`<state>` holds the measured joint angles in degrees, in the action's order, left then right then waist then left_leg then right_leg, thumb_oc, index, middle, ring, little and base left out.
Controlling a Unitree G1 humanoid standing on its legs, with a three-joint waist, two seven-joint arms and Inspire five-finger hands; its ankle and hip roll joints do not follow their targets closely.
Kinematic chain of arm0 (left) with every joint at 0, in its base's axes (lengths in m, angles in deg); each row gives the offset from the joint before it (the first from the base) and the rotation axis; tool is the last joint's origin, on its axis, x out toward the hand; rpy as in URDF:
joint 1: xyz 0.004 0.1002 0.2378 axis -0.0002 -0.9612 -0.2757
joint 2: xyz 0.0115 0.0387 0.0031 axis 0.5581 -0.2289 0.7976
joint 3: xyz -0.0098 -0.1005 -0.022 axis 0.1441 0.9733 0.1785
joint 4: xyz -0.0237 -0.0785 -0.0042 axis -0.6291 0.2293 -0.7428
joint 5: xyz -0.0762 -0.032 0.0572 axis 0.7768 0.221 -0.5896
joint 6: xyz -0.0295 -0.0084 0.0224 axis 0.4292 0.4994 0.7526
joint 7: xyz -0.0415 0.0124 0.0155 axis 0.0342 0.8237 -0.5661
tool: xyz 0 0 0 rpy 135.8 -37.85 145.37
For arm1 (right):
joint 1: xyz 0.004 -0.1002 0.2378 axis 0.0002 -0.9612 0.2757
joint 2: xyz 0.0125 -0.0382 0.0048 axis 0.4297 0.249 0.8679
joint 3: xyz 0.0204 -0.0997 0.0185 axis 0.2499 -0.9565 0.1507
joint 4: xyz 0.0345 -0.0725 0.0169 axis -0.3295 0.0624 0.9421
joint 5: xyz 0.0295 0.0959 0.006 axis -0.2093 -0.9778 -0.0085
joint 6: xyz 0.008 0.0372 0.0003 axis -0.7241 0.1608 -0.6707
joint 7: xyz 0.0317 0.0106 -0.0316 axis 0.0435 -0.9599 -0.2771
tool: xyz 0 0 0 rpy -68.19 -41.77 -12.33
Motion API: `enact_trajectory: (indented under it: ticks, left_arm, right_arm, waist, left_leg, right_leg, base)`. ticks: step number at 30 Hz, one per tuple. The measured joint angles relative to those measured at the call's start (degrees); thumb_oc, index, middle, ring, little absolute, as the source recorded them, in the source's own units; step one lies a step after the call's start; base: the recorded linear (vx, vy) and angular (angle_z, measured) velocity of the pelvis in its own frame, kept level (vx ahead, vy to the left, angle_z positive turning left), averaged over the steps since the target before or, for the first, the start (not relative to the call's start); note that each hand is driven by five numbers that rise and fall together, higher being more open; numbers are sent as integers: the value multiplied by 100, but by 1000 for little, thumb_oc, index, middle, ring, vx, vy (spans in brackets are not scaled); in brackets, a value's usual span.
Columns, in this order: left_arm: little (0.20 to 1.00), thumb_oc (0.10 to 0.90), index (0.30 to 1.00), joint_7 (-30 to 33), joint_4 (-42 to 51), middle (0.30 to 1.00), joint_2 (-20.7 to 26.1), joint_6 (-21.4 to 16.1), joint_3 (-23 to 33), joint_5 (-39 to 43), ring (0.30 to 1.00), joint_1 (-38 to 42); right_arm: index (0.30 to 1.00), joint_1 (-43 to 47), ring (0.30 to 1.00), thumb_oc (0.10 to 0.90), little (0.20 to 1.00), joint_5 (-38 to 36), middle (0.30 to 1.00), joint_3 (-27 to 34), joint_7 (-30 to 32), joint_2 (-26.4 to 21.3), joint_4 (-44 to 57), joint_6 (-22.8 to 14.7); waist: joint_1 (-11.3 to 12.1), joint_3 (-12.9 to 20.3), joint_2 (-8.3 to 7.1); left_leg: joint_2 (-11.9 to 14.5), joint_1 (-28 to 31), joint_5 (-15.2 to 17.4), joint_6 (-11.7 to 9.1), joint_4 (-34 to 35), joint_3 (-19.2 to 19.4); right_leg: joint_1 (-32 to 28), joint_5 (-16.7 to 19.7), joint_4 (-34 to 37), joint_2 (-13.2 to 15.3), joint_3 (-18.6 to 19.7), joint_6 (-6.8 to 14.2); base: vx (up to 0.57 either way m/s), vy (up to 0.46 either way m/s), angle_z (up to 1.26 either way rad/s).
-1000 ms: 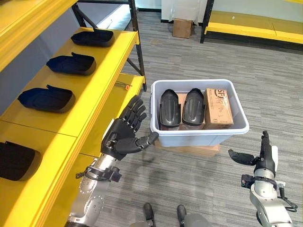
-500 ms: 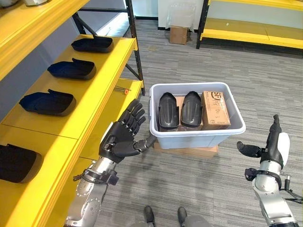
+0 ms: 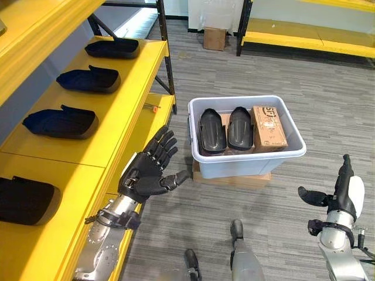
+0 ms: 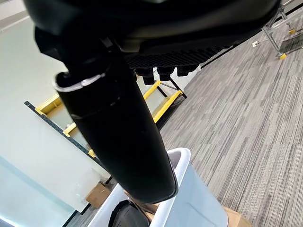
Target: Move parts from the plastic box to the shelf.
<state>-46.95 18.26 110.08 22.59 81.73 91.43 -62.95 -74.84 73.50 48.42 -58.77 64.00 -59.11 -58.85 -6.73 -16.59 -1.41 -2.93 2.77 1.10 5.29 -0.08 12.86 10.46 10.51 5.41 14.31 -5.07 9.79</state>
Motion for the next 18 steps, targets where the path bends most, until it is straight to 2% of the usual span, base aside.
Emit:
enact_trajectory:
  ticks: [3, 4, 5, 6, 8, 11, 13, 16, 18]
  left_arm:
    - [1000, 900, 1000, 11, 4, 1000, 0, 0, -110, -4, 1000, -199]
    - [1000, 900, 1000, 13, 94, 1000, 34, -2, -132, -4, 1000, -343]
    - [1000, 900, 1000, 13, 115, 1000, 49, -8, -130, -3, 1000, -375]
    - [1000, 900, 1000, 60, 159, 1000, 124, -24, -122, 9, 1000, -507]
    - [1000, 900, 1000, 112, 169, 1000, 118, -21, -172, 4, 1000, -517]
    - [1000, 900, 1000, 112, 265, 1000, 120, -23, -189, 4, 1000, -403]
    - [1000, 900, 1000, 114, 286, 1000, 118, -24, -201, 4, 1000, -292]
    - [1000, 900, 1000, 120, 309, 1000, 111, -34, -246, 4, 1000, -148]
    - [1000, 900, 1000, 191, 335, 1000, 51, -176, -252, 20, 1000, -82]
  right_arm:
    - [1000, -79, 1000, 900, 1000, -2, 1000, -22, -32, 99, -22, -10]
    - [1000, -100, 1000, 900, 1000, -1, 1000, -93, -32, 103, -22, -13]
    - [1000, -97, 1000, 900, 1000, -1, 1000, -112, -33, 108, -22, -18]
    - [1000, 22, 1000, 900, 1000, -1, 1000, -219, -54, 95, -125, -74]
    - [1000, 203, 1000, 900, 1000, -1, 1000, -220, -53, 63, -148, -74]
    - [1000, 387, 1000, 900, 1000, 0, 1000, -217, -43, -95, -148, -74]
    - [1000, 476, 1000, 900, 1000, 0, 1000, -204, -20, -261, -148, -72]
    - [1000, 553, 1000, 900, 1000, 1, 1000, -168, -10, -459, -149, -75]
    - [1000, 578, 1000, 900, 1000, 5, 1000, -150, -30, -555, -151, -76]
  waist:
    - [-83, 20, -95]
    - [-103, 81, -187]
    - [-89, 104, -214]
    - [-71, 206, -241]
    - [-117, 231, -28]
    - [-164, 253, 55]
    - [-237, 248, 100]
    - [-291, 243, 251]
    - [-350, 229, 371]
  left_leg:
    - [4, 300, -12, -88, 171, -229]
    - [-19, 466, -46, -174, 317, -356]
    - [-28, 493, -49, -195, 348, -361]
    - [58, 538, -13, -430, 381, -413]
    - [311, 547, -80, -557, 452, -402]
    - [614, 625, -179, -719, 453, -348]
    - [720, 605, -186, -742, 454, -349]
    - [857, 541, -96, -882, 457, -339]
    - [910, 405, -59, -897, 465, -320]
  right_leg:
    - [-337, 297, -1, -77, 42, -54]
    - [-613, 355, -3, -115, 51, -98]
    - [-652, 385, -3, -113, 50, -124]
    - [-887, 175, -44, -216, 15, -222]
    - [-889, 112, -45, -467, -26, -324]
    - [-954, -6, -45, -771, -26, -521]
    - [-942, -41, -44, -882, -33, -617]
    - [-849, -94, -43, -1013, -14, -661]
    - [-668, -107, -113, -1065, 12, -711]
  base:
    - [80, -297, 45]
    - [54, -334, 47]
    - [60, -410, 38]
    - [43, -292, 12]
    - [20, -208, 4]
    - [-35, -197, -12]
    - [-24, -158, -1]
    - [-8, -126, -6]
    - [-4, -149, -7]
